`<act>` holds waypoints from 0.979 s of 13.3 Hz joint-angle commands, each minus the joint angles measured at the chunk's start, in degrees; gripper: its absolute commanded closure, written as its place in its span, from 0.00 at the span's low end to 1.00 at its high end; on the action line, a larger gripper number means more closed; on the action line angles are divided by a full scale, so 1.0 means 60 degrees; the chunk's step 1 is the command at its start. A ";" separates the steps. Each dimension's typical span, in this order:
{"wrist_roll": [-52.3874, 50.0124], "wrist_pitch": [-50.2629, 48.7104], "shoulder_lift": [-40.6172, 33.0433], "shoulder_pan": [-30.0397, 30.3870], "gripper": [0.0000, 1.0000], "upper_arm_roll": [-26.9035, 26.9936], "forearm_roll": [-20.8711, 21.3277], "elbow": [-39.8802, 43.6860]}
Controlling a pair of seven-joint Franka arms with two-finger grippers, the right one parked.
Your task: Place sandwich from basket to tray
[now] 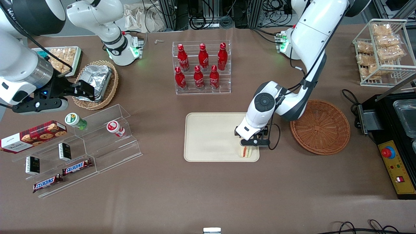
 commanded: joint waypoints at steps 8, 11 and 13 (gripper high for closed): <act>-0.0017 -0.3260 -0.2133 0.0542 0.00 0.0009 0.0053 0.0825; 0.0419 -0.5328 -0.2500 0.0761 0.00 0.0009 0.0024 0.2056; 0.1224 -0.5874 -0.3056 0.1199 0.00 -0.0006 -0.0020 0.2161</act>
